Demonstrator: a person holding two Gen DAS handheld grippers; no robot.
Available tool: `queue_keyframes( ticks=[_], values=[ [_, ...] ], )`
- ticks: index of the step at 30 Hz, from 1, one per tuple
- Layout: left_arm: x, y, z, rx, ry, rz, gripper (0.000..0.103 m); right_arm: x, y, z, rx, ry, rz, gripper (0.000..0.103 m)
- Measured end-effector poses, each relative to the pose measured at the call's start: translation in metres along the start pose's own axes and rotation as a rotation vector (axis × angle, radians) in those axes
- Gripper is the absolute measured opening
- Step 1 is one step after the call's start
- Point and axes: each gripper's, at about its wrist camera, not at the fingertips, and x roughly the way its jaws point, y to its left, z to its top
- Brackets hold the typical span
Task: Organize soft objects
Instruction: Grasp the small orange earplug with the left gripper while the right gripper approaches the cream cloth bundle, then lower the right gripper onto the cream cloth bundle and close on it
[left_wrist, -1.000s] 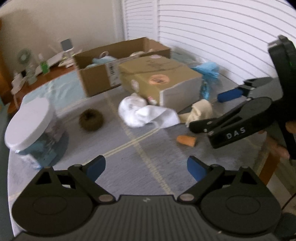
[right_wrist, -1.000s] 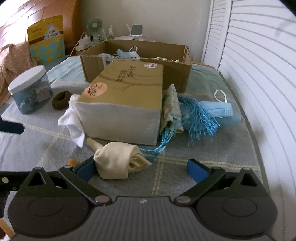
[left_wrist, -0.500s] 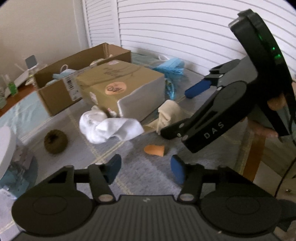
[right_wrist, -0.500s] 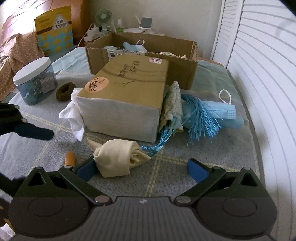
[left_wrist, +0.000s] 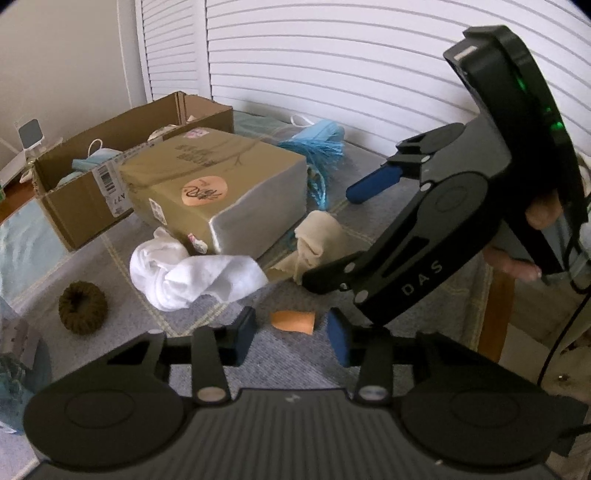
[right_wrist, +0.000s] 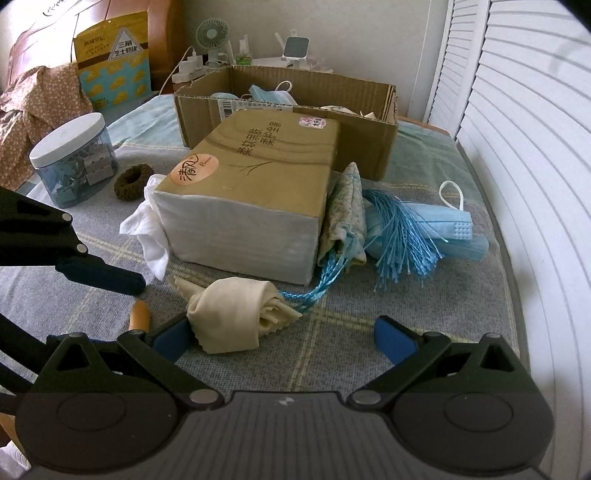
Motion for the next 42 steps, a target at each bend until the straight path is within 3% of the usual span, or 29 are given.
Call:
queue_keyframes(
  ticks=[3,22,26,29,36,42],
  values=[
    [-0.002,-0.002,-0.001,0.001,-0.004,-0.007,0.023,0.000,0.000,0.000,0.002,-0.001,-0.002,0.103],
    [-0.030,0.025,-0.024,-0.211,-0.008,0.165,0.023,-0.004,0.012,-0.008,0.042,-0.042,-0.043,0.103],
    [-0.033,0.026,-0.024,-0.218,-0.017,0.170,0.023,-0.007,0.016,-0.007,0.043,-0.050,-0.049,0.103],
    [-0.033,0.027,-0.025,-0.220,-0.020,0.168,0.023,-0.007,0.023,-0.007,0.032,-0.051,0.006,0.103],
    [-0.034,0.030,-0.027,-0.237,-0.024,0.161,0.023,-0.001,0.031,-0.006,0.017,-0.040,-0.013,0.103],
    [-0.032,0.032,-0.028,-0.241,-0.019,0.159,0.023,-0.004,0.033,-0.017,0.017,-0.099,-0.017,0.103]
  ],
)
